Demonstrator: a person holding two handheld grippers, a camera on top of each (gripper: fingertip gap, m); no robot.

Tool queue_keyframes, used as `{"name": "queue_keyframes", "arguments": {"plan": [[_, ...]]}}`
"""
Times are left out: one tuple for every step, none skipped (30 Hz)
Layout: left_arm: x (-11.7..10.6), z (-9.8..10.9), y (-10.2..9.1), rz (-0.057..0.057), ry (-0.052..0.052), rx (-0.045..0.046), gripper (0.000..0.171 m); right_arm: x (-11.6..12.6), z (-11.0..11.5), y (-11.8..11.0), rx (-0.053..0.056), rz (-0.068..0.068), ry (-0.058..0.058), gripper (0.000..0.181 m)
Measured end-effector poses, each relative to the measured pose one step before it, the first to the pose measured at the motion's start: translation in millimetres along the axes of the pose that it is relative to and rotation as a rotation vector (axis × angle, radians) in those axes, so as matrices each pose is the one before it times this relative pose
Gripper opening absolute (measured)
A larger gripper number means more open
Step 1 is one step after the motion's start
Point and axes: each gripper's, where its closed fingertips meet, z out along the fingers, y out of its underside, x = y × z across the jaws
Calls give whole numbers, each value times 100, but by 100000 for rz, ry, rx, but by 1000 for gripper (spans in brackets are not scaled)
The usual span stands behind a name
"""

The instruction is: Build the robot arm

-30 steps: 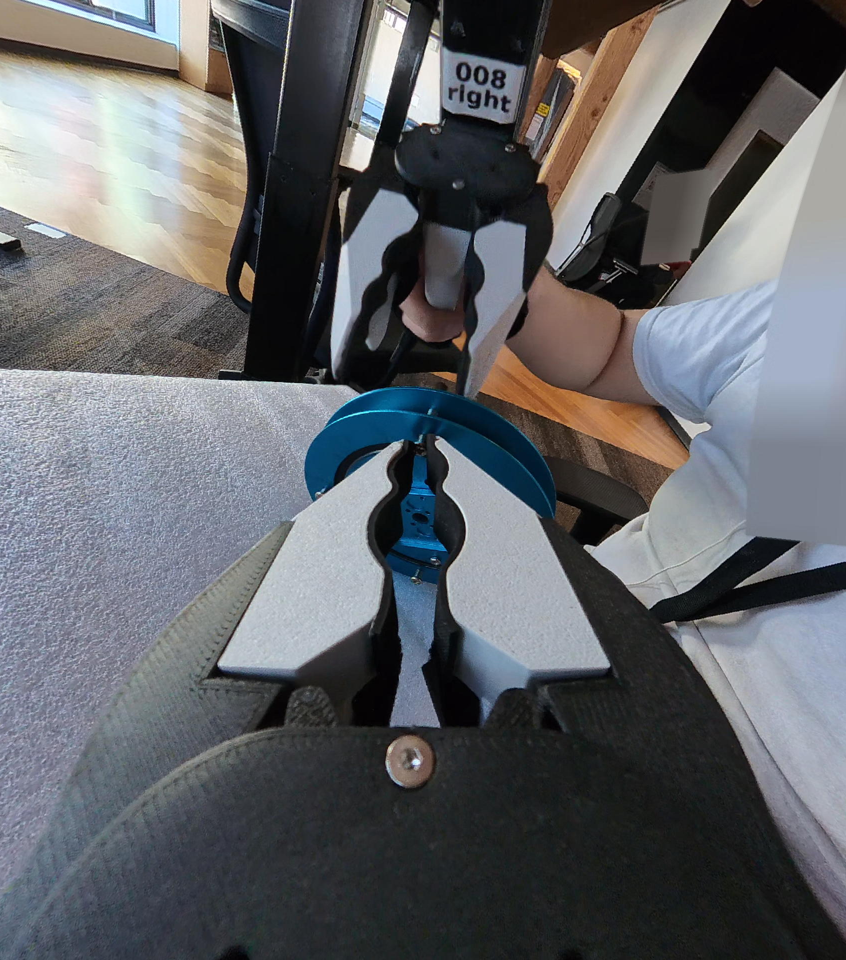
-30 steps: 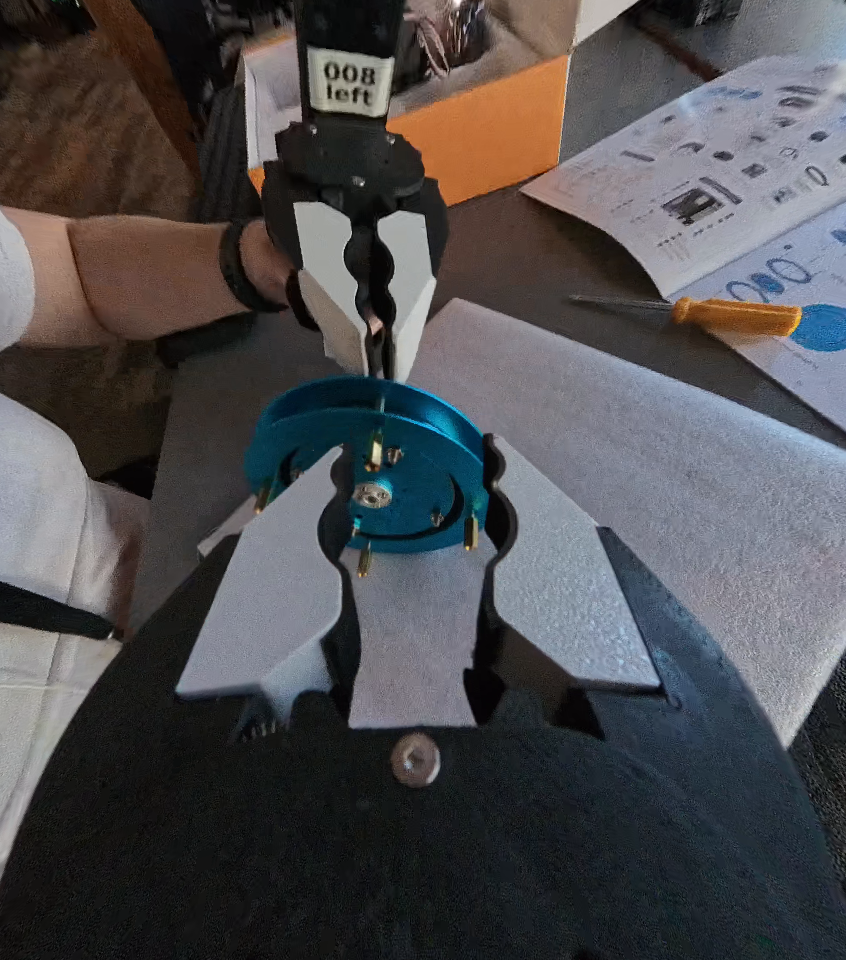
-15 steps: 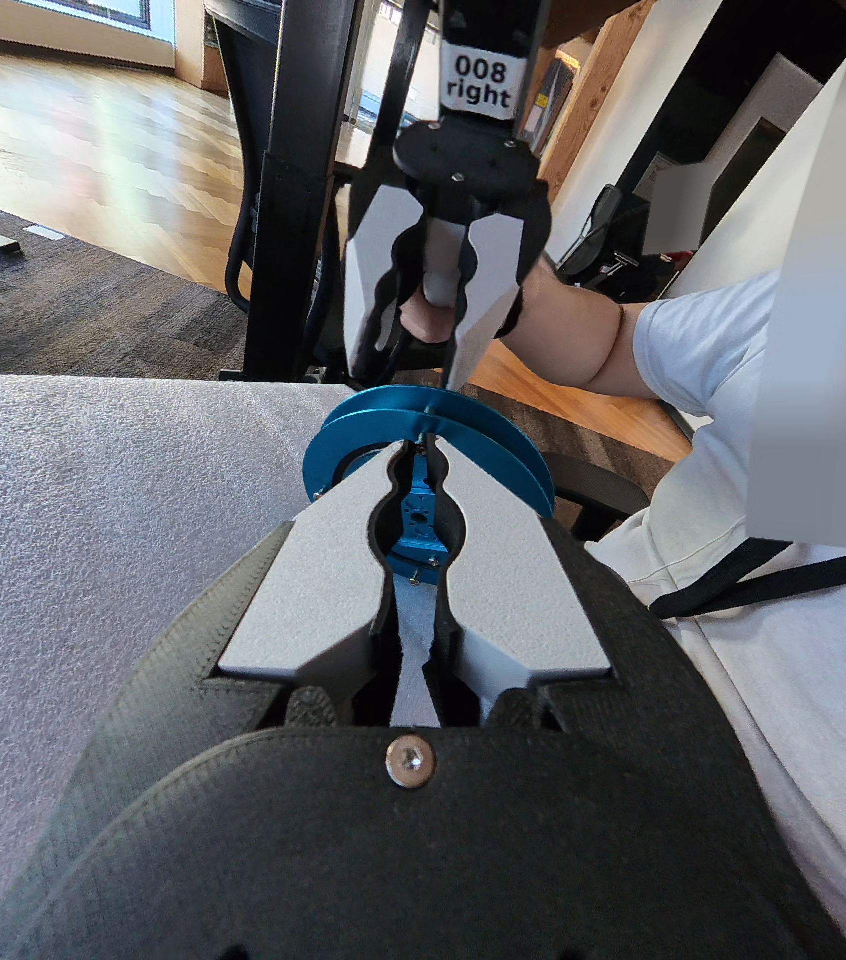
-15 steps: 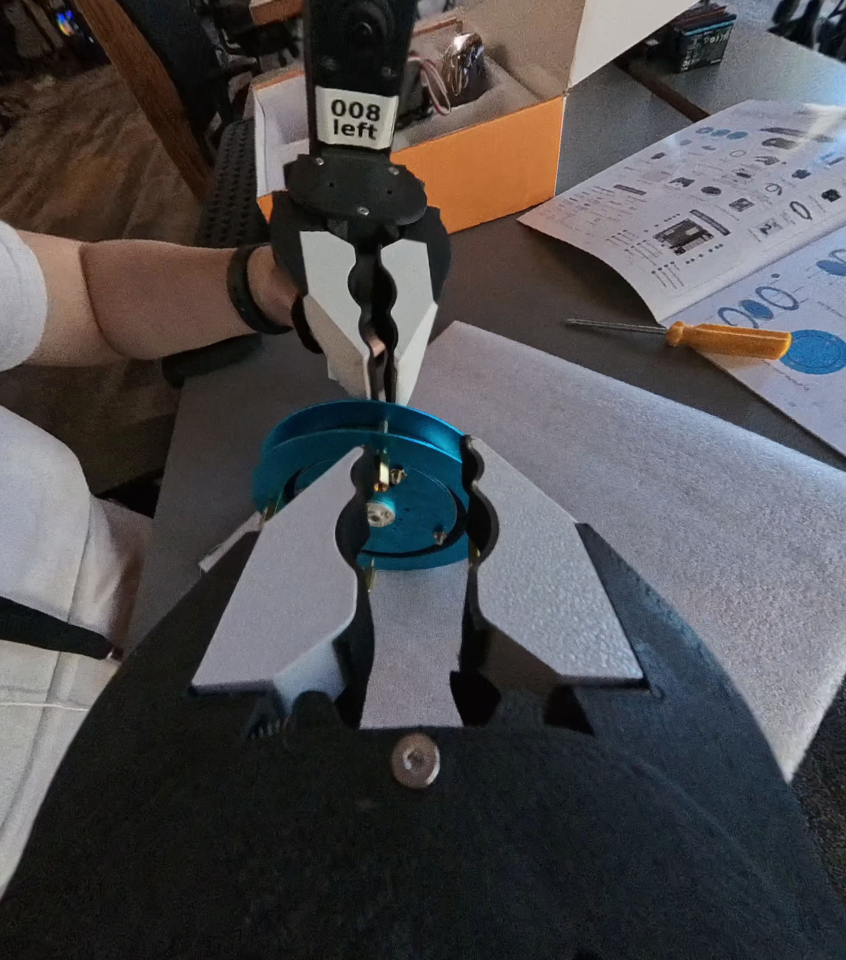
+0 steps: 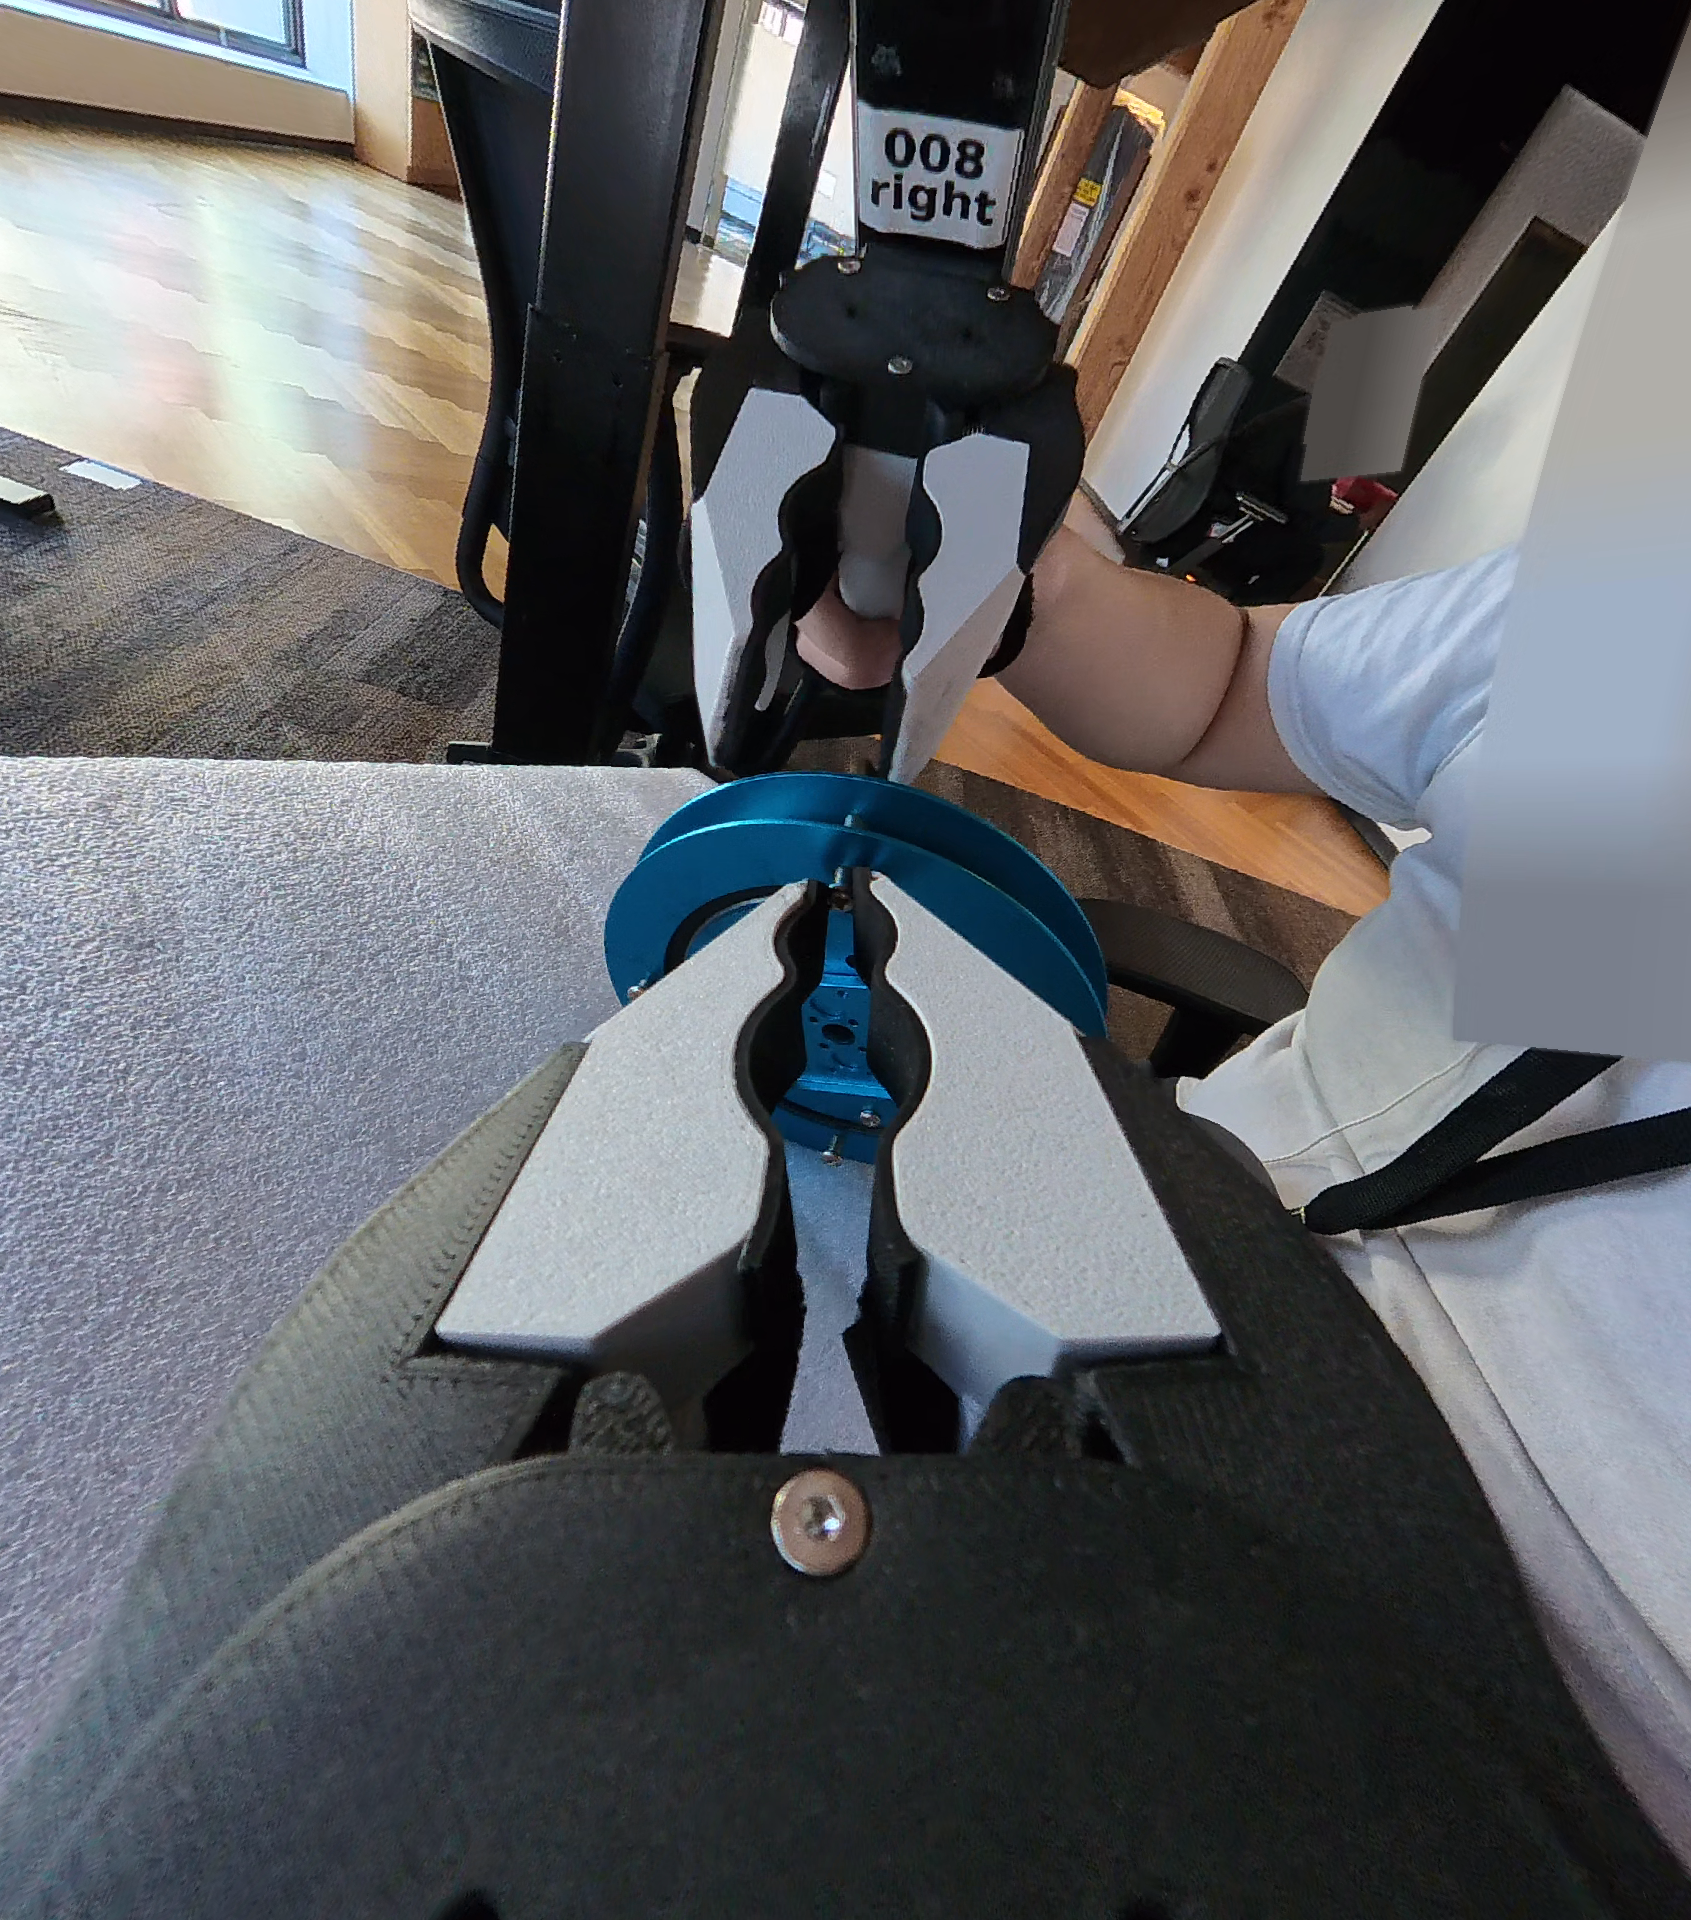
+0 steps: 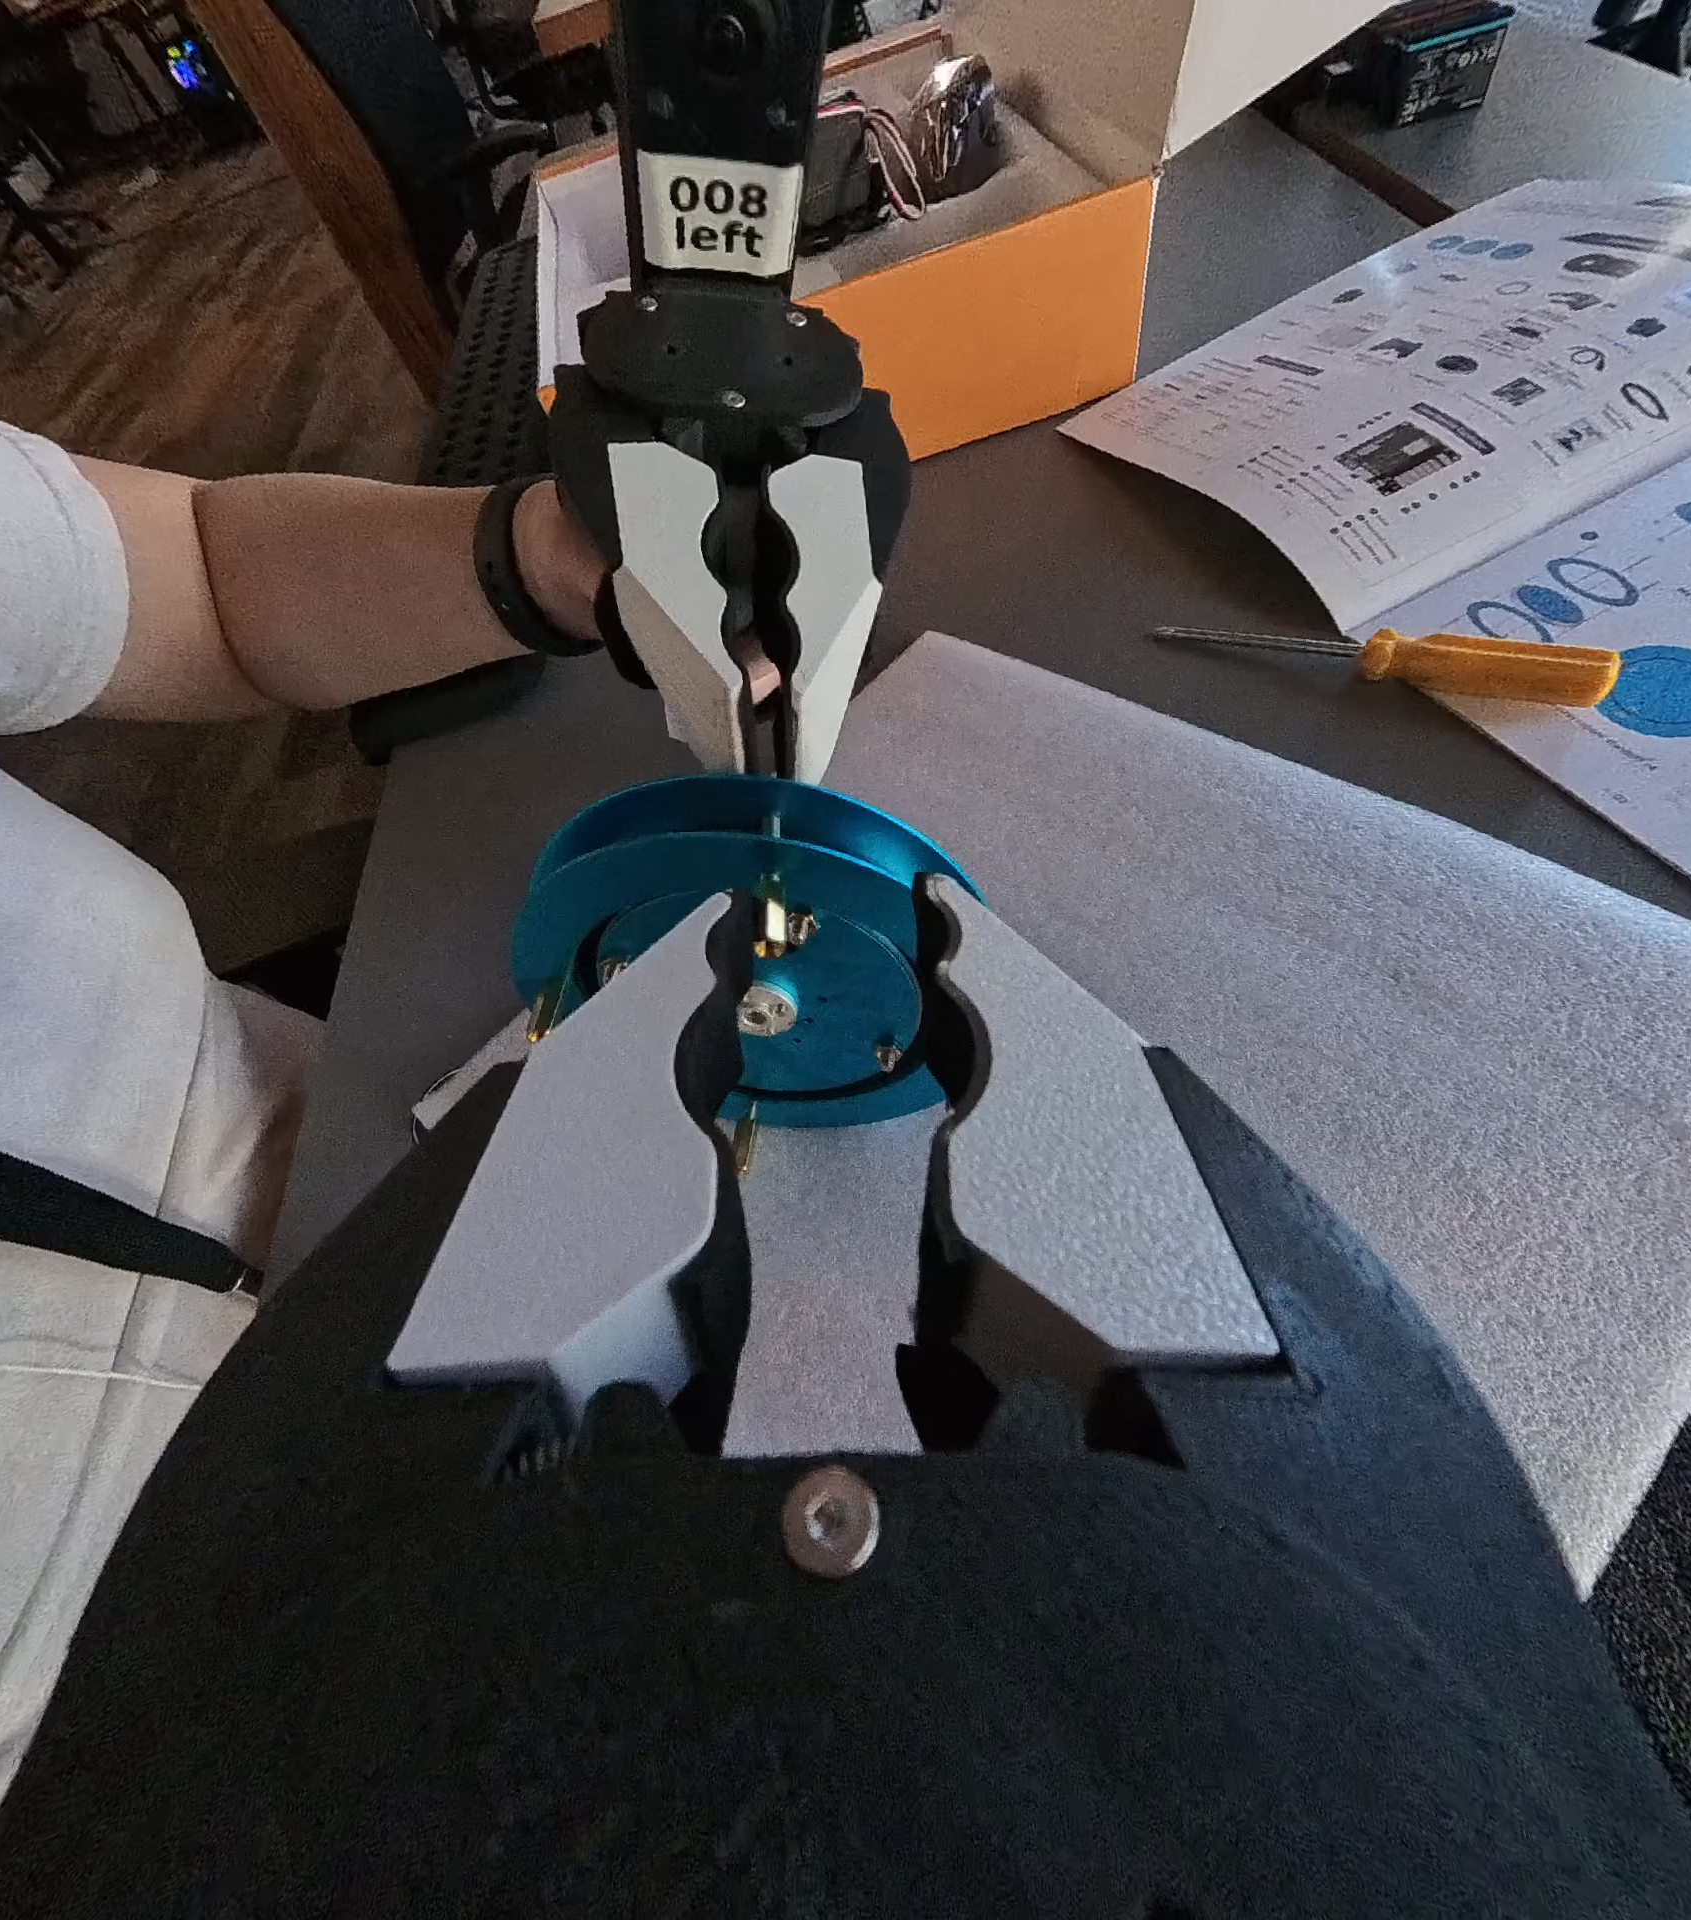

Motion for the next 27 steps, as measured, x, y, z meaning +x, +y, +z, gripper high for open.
{"name": "queue_keyframes", "arguments": {"plan": [[-18,-13,7,269,-102,-77,4,93,-4,-48,434,1168,198,29],[-16,-1,10,310,-108,-95,4,40,0,-30,434,2054,-633,29],[-8,1,5,213,-102,-65,4,68,5,20,342,2281,-777,29],[-3,9,6,145,-77,-87,4,89,8,18,489,2850,-802,29],[36,6,5,304,100,-179,4,15,5,15,627,2777,-1341,28],[17,12,11,335,-145,-97,4,57,-3,28,523,2721,-1109,28],[0,18,-8,278,-230,-69,4,9,-14,-28,690,2415,-1136,27],[-16,13,0,175,-309,10,4,-29,-21,77,190,750,-656,27],[4,-8,-13,13,-11,43,4,101,36,85,-224,-393,425,28],[12,-8,6,-25,138,-59,4,30,17,-79,350,282,209,27],[3,13,-3,170,-27,-28,4,-108,22,-103,310,512,-687,25],[9,13,3,62,-96,30,4,-45,14,4,-92,-24,-325,24],[-4,8,-1,-28,-21,-10,4,-35,9,-33,-46,153,-139,23],[-59,-2,-19,-3,-384,48,4,-241,-32,-21,-31,-781,-1450,15],[-34,1,-9,-141,-161,93,4,-446,64,125,-929,-3122,-1862,7],[37,5,-21,-447,338,125,4,-537,72,201,-1551,-5709,-1145,4],[73,22,0,-277,445,30,4,-243,9,55,-972,-7577,1603,5],[26,9,9,-26,-14,78,4,-183,-80,0,-979,-8692,3043,6],[24,2,-3,38,-44,28,4,-38,35,126,-1801,-8191,3965,6],[35,19,1,19,153,-74,4,33,69,269,-2852,-6794,3252,6],[18,21,-3,88,61,-45,4,12,112,273,-2908,-4730,2655,6],[5,20,-6,131,-93,15,4,16,206,181,-2161,-2583,1662,5],[-7,-14,23,111,-82,-126,4,-67,-1,-145,232,-706,633,4],[3,-34,29,197,-97,-177,4,-96,-24,-125,870,2439,-1199,4],[17,-8,17,294,-203,-108,4,15,32,-21,828,6576,-2867,4],[-8,11,12,737,-595,-102,4,41,14,-18,1556,10113,-4271,4],[-66,-9,-22,898,-889,-168,4,155,79,155,1151,13418,-5664,4]]}}
